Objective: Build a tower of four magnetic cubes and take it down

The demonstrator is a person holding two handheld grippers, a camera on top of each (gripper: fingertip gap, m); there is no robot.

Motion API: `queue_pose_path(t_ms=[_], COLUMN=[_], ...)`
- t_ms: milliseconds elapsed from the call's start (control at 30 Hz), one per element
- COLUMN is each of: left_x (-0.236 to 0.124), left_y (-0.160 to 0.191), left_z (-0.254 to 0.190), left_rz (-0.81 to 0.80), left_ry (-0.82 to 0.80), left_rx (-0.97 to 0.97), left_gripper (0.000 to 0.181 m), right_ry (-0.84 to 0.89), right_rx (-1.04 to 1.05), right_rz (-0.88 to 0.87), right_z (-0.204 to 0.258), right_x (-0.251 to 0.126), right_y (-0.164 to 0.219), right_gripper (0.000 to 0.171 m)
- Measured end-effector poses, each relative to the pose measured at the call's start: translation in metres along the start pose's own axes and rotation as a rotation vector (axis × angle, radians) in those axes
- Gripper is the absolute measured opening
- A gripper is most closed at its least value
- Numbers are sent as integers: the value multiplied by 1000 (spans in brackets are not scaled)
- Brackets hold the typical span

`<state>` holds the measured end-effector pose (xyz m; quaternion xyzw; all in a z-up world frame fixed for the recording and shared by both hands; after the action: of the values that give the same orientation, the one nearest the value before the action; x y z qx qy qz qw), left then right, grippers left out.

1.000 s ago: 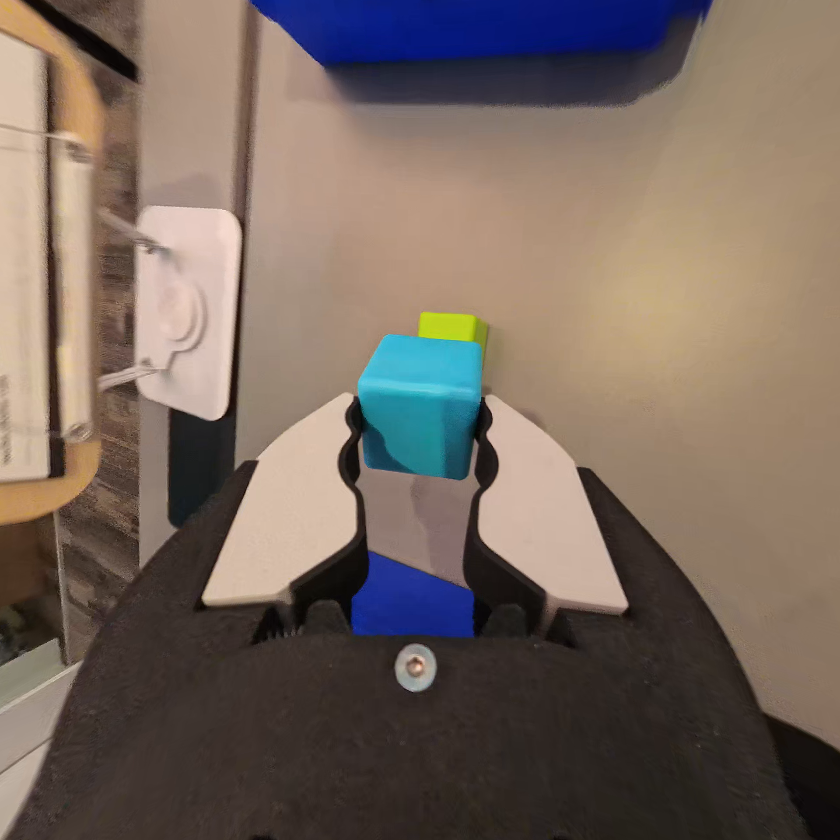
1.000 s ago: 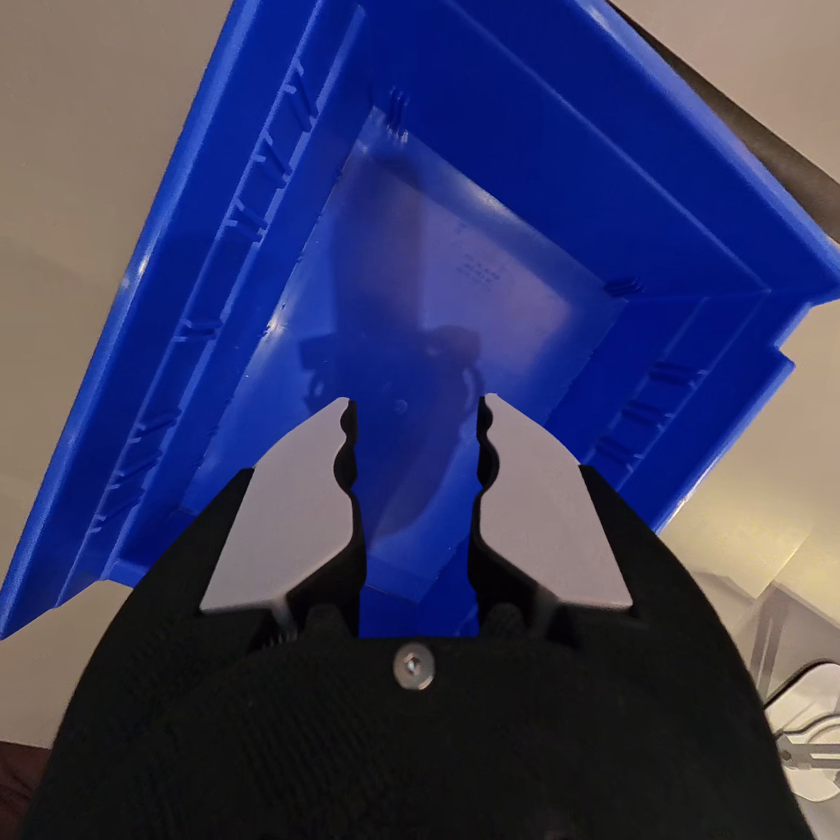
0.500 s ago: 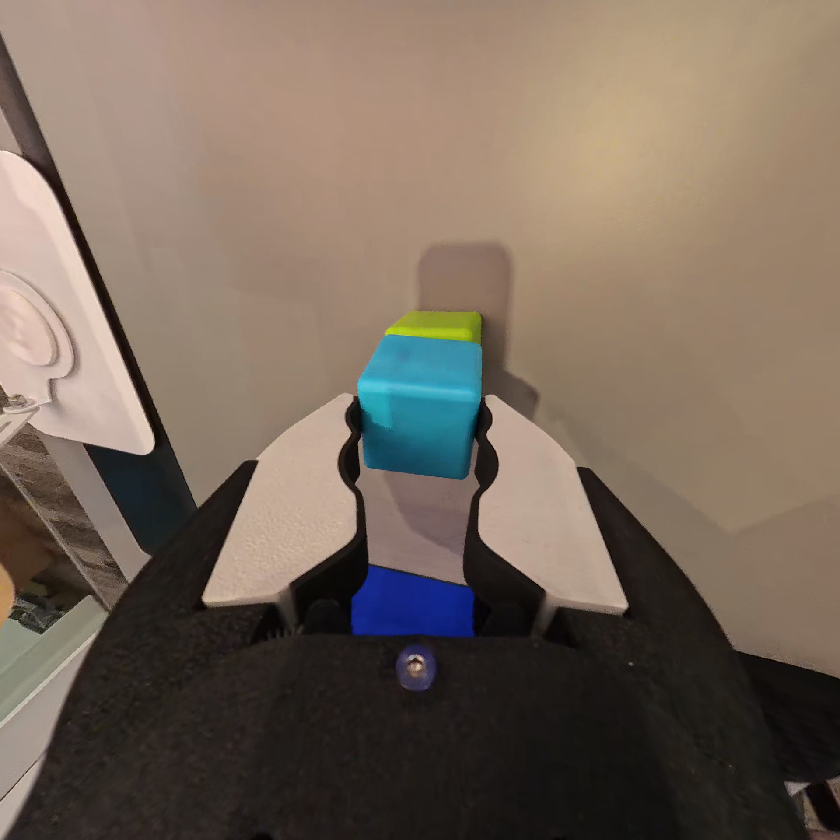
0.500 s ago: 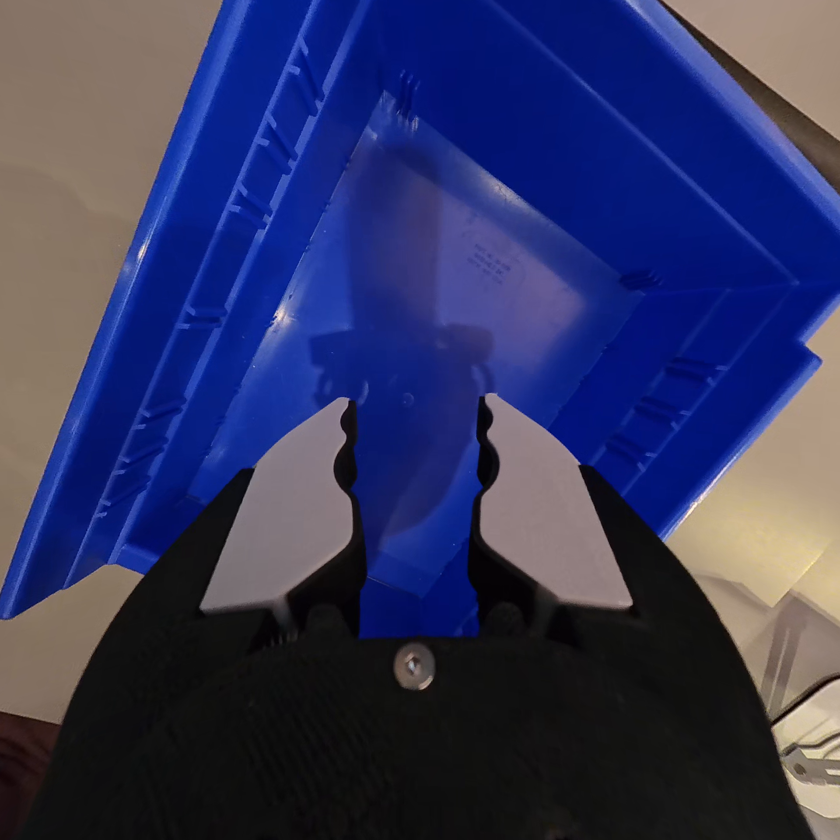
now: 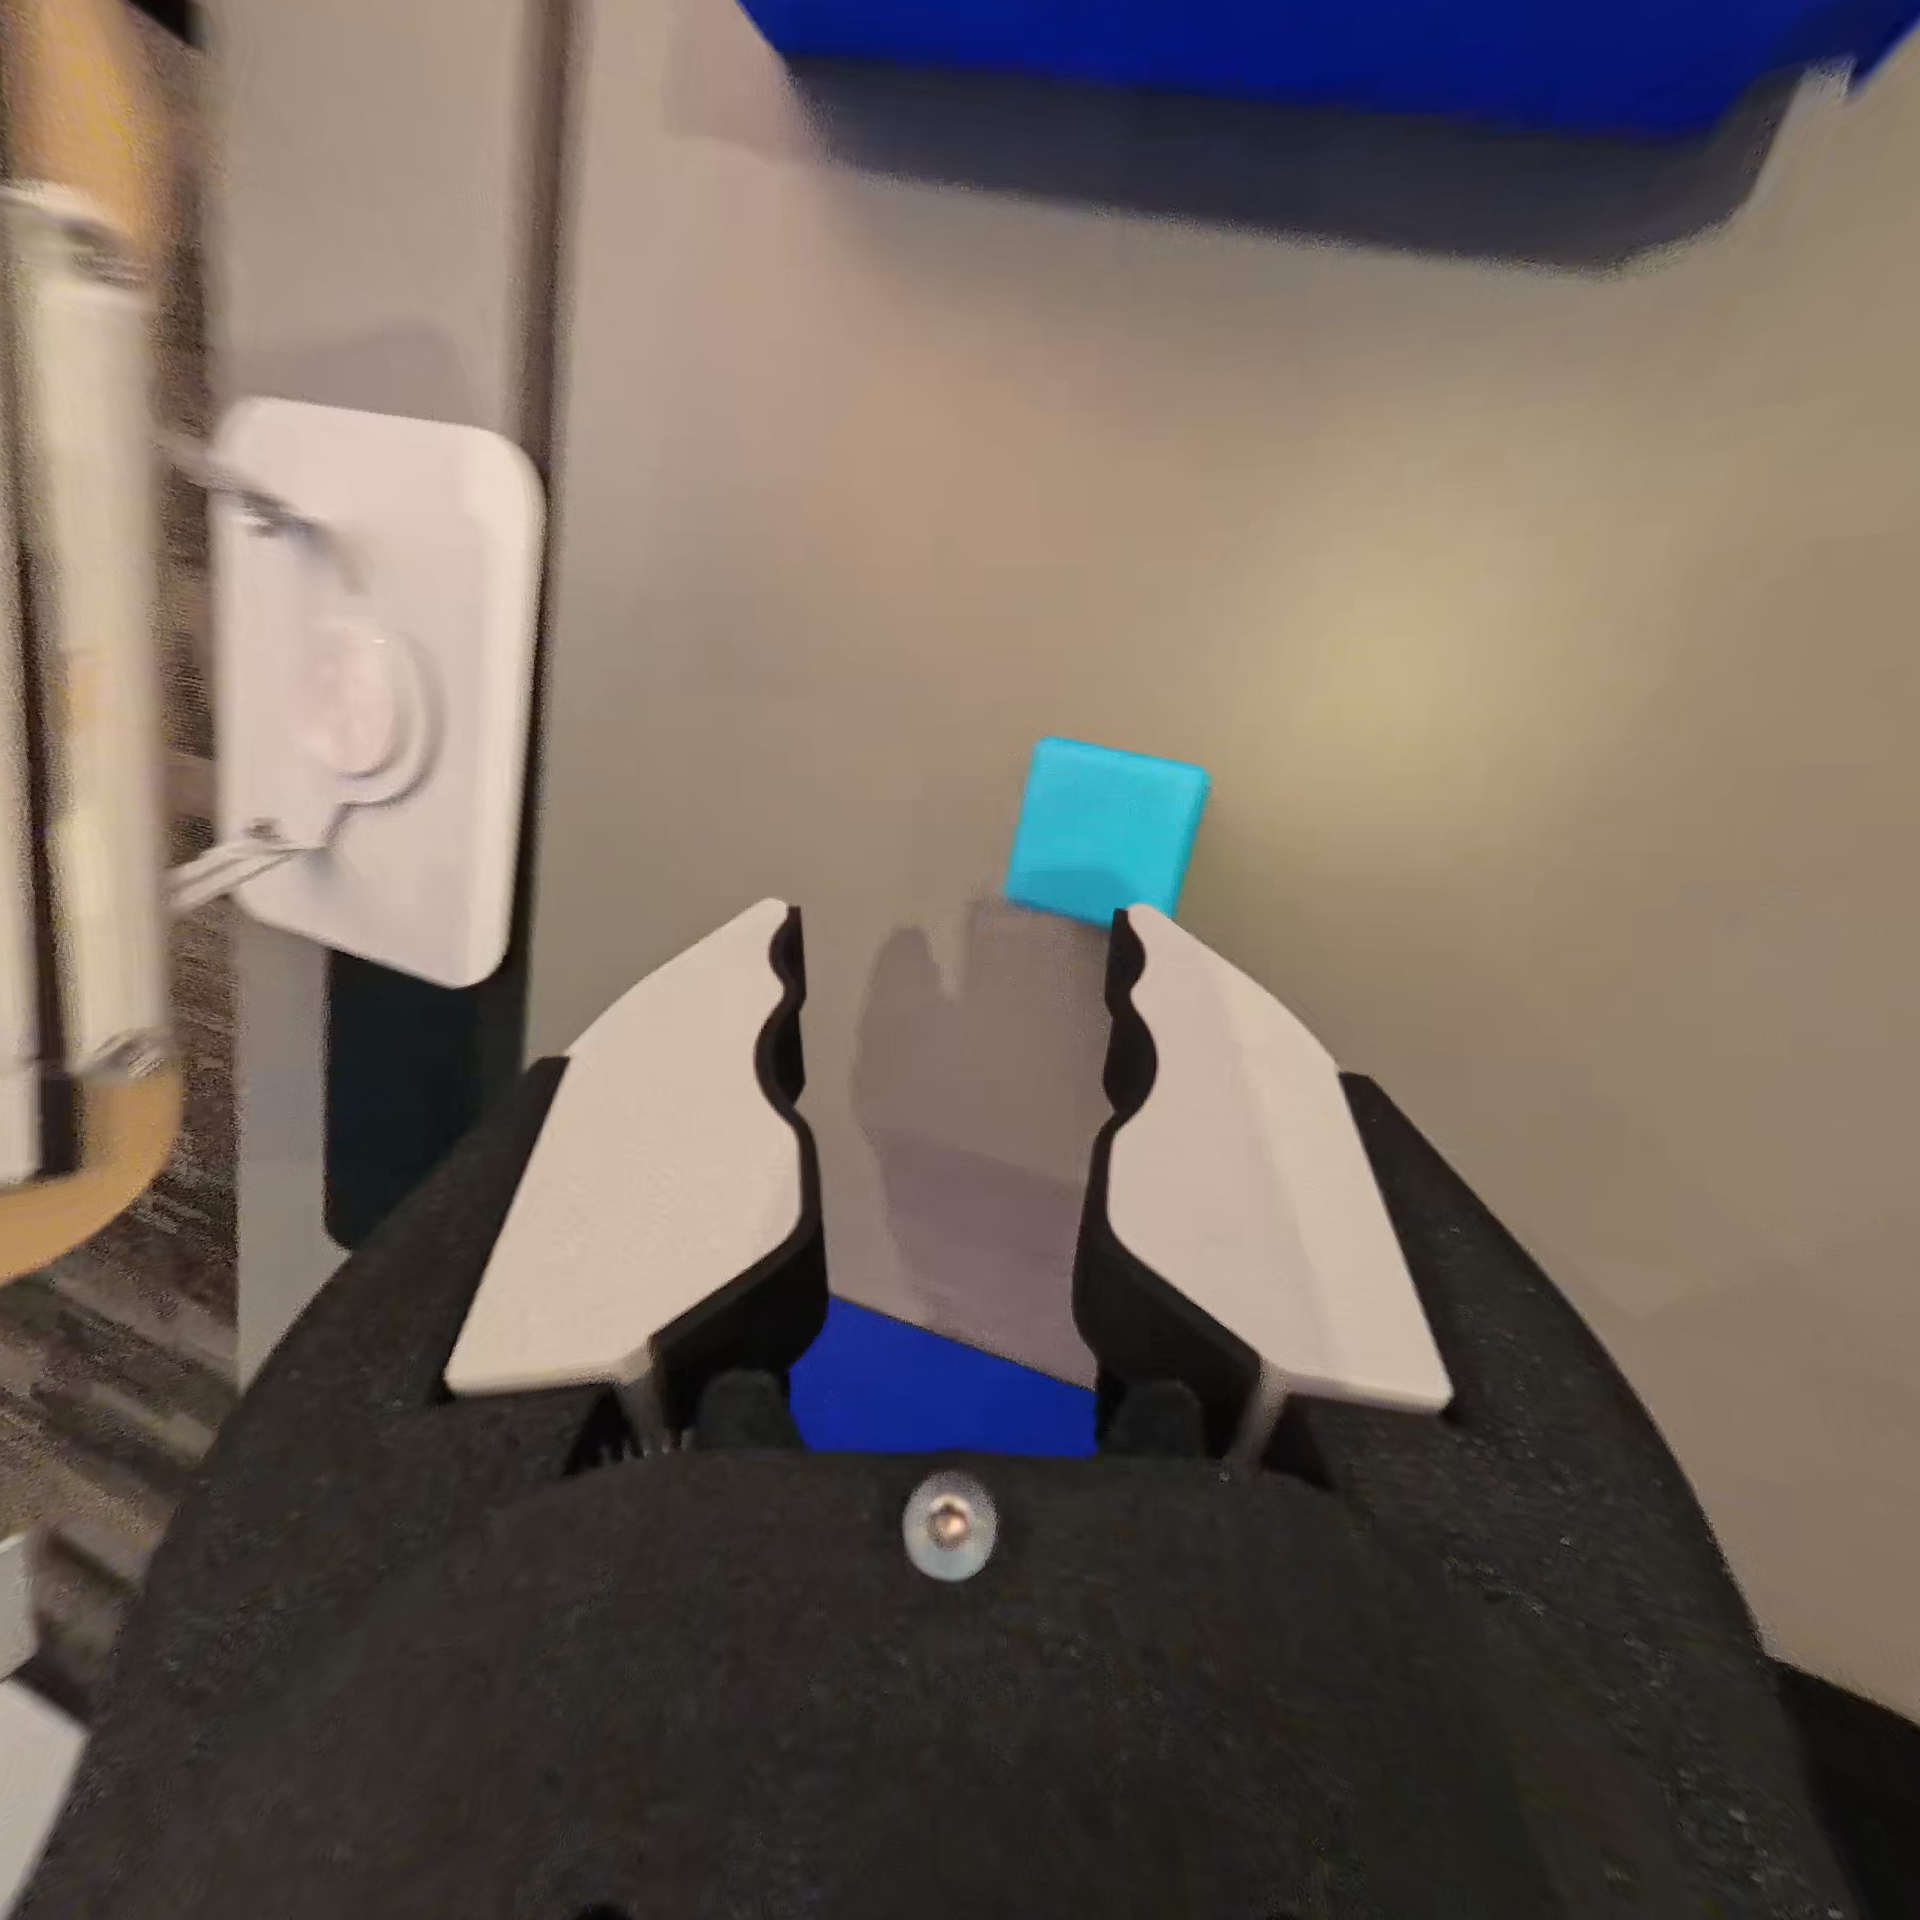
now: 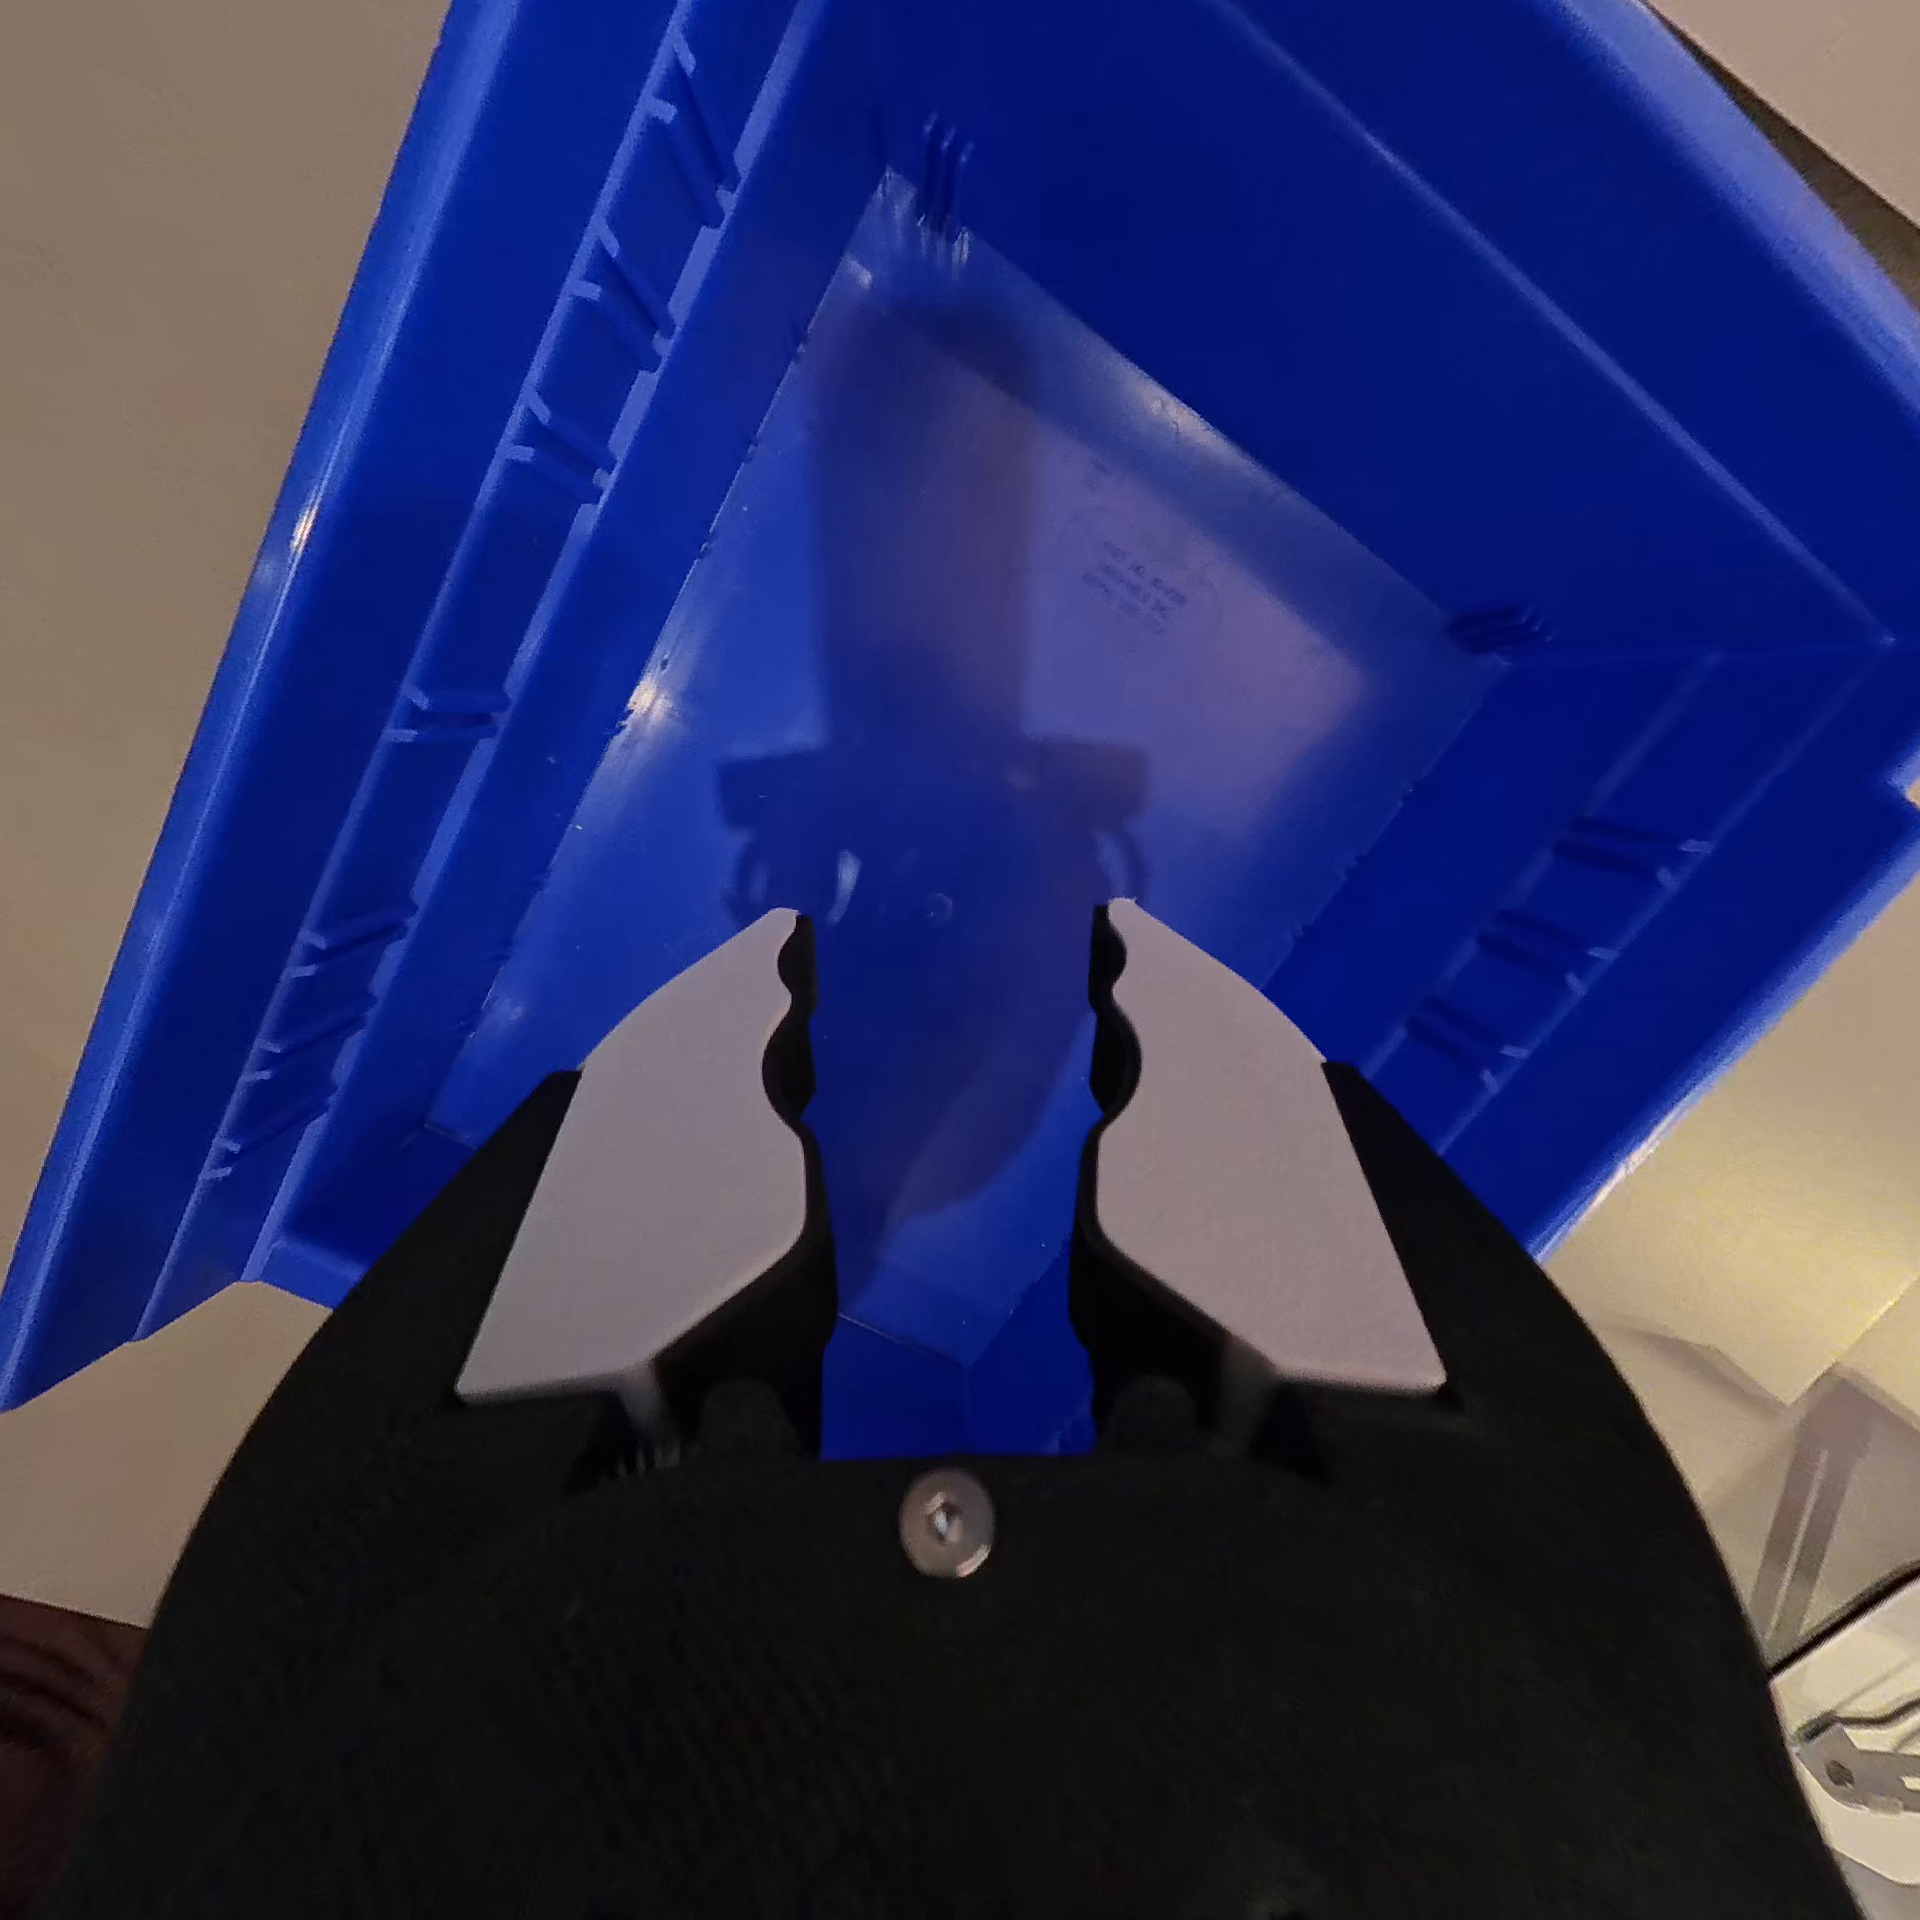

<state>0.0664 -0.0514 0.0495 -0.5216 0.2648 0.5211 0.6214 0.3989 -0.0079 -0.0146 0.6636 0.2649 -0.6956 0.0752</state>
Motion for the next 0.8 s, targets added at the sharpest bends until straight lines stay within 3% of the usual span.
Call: queue_pose_path(t_ms=[167, 267, 533, 800], left_x=[-77, -88, -22, 30], left_y=[56, 110, 204, 232], left_z=[46, 66, 79, 88], left_rz=[-184, -124, 75, 231], left_ry=[-185, -216, -97, 8], left_rx=[-215, -296, -167, -124], left_gripper=[49, 53, 54, 55], right_ry=[0, -4, -4, 0], right_rx=[7, 11, 19, 28], right_rz=[-10, -10, 15, 19], right_z=[-1, -2, -4, -6], right_x=[-3, -3, 2, 1], right_y=[1, 2, 5, 6], right_gripper=[53, 53, 53, 53])
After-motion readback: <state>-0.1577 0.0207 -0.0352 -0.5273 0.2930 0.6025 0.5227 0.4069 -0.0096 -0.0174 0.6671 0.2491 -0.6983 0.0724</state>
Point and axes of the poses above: each gripper's, where its closed fingertips meet, x out along the fingers, y out of its underside, z = x × y across the jaws, the point moved 8 cm from there along -x, back along the fingers, and after that the axes turned 1 degree about -y, right-handed, at the moved point
